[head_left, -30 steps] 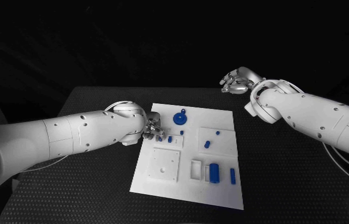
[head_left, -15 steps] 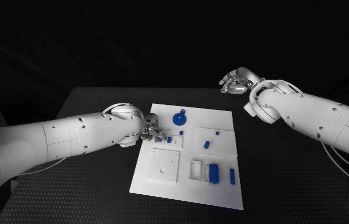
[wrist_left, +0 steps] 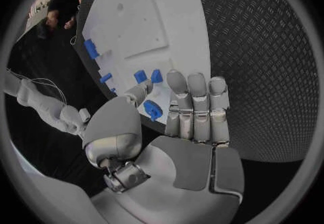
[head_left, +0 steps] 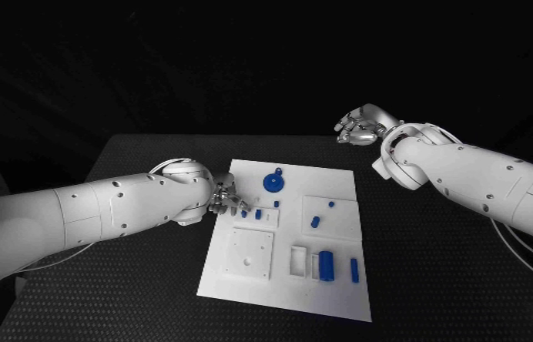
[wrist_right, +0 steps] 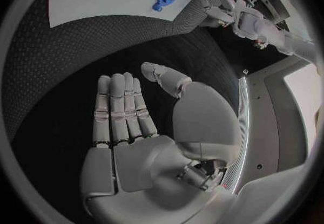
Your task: Assemble the parts on the task board
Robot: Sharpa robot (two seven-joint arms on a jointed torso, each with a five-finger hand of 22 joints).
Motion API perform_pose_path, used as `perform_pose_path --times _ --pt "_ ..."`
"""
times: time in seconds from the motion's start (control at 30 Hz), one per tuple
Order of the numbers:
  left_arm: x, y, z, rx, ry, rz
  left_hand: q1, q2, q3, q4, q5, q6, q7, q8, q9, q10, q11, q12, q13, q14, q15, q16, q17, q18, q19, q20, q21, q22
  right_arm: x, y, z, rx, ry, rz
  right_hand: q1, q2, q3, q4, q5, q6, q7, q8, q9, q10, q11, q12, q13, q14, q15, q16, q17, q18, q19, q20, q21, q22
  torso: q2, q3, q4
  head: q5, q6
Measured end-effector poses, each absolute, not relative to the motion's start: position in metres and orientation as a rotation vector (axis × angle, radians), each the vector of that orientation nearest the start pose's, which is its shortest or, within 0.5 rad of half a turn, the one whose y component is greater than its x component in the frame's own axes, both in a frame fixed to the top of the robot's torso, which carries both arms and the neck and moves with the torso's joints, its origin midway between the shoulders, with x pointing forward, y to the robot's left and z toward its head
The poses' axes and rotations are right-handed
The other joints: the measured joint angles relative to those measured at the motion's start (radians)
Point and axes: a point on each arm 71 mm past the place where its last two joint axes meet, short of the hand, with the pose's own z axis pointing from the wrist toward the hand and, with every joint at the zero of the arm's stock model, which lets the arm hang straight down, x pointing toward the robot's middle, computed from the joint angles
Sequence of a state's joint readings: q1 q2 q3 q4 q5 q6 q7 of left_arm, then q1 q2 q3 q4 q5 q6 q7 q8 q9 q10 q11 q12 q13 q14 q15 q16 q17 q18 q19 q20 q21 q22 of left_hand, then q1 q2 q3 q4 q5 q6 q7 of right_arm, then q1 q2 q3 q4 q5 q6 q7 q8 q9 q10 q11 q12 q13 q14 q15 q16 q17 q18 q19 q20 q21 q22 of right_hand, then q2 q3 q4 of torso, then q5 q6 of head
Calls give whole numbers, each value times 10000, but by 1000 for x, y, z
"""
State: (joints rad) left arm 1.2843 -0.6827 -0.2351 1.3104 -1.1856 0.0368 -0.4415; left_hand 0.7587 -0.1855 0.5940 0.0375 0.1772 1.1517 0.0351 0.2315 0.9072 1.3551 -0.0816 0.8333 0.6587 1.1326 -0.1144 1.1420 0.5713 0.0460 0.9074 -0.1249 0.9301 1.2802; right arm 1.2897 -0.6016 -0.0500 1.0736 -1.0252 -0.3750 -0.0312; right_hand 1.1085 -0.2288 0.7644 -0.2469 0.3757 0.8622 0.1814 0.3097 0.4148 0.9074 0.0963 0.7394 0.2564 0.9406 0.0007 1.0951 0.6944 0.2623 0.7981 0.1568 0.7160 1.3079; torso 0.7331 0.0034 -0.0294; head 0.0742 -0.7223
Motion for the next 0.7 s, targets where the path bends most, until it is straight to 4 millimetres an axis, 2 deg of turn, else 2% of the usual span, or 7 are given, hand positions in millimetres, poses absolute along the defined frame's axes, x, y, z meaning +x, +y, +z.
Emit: perform_pose_path --times 0.1,0.2,0.3,0.43,0.5,0.57,0.7 --pt "510 207 -245 -598 22016 -2793 103 -208 118 180 1 -144 7 -63 16 -73 73 0 11 -92 -13 0 0 0 0 0 -56 29 579 -220 -163 3057 15919 6712 0 0 0 0 0 1 -1 0 0 0 0 0 0 0 0 0 0 0 0 0 0 0 0 0 1 -26 26" --pt "514 205 -235 -1075 21278 -3643 352 -441 152 152 1 -584 201 -321 -37 -450 297 -409 -132 -512 179 -342 -103 0 -404 73 -341 18 579 -221 -163 3077 15925 6690 0 0 0 0 0 -2 2 0 -8 0 0 0 0 1 0 0 -8 0 0 0 0 0 0 -1 3 -49 49" --pt "518 199 -227 -1730 20144 -5107 1372 -446 200 -539 -79 -943 415 -494 -248 -1044 523 -1075 -441 -1154 571 -853 -303 -89 -1188 286 -902 -77 579 -224 -164 3162 15961 6679 0 0 0 0 0 -16 16 0 -8 -1 0 0 -10 1 1 0 -10 1 0 0 0 0 -3 1 4 -70 71" --pt "520 190 -220 -2201 18948 -6511 2545 -361 229 -1366 -232 -1230 703 -652 -563 -1757 902 -2858 -1405 -1581 1075 -1915 -763 -288 -1986 515 -1681 -294 580 -225 -164 3227 16007 6698 0 0 0 0 0 -17 16 0 -8 -1 1 0 -10 0 1 0 -10 1 0 0 0 0 -7 7 3 -71 120" --pt "522 185 -216 -2225 18447 -7013 3052 -277 222 -1719 -256 -1458 711 -778 -807 -1903 1129 -3894 -1998 -1507 1178 -2236 -846 -309 -2073 571 -1881 -320 580 -225 -165 3244 16027 6716 -19 19 0 0 0 -17 16 0 -8 -1 1 0 -10 1 1 0 -9 1 0 0 0 0 -6 8 -2 -83 142" --pt "523 179 -214 -2074 18108 -7328 3443 -194 222 -1968 -517 -1636 761 -893 -1042 -2032 1357 -4670 -2405 -1480 1205 -2397 -847 -309 -2072 571 -1978 -317 580 -225 -165 3256 16040 6729 -40 41 0 0 0 -17 16 0 -7 -1 1 0 -10 1 1 0 -9 0 0 0 0 0 -2 8 -2 -95 153" --pt "523 168 -211 -989 17537 -7596 3915 -120 199 -2301 -1021 -1921 963 -1065 -1414 -2288 1713 -5685 -2932 -1394 1187 -2486 -759 -308 -2064 575 -2062 -267 580 -224 -165 3267 16058 6761 -40 40 0 0 0 -16 16 0 -7 -1 1 0 -9 1 1 0 -9 -1 0 0 0 0 6 7 -6 -120 182"
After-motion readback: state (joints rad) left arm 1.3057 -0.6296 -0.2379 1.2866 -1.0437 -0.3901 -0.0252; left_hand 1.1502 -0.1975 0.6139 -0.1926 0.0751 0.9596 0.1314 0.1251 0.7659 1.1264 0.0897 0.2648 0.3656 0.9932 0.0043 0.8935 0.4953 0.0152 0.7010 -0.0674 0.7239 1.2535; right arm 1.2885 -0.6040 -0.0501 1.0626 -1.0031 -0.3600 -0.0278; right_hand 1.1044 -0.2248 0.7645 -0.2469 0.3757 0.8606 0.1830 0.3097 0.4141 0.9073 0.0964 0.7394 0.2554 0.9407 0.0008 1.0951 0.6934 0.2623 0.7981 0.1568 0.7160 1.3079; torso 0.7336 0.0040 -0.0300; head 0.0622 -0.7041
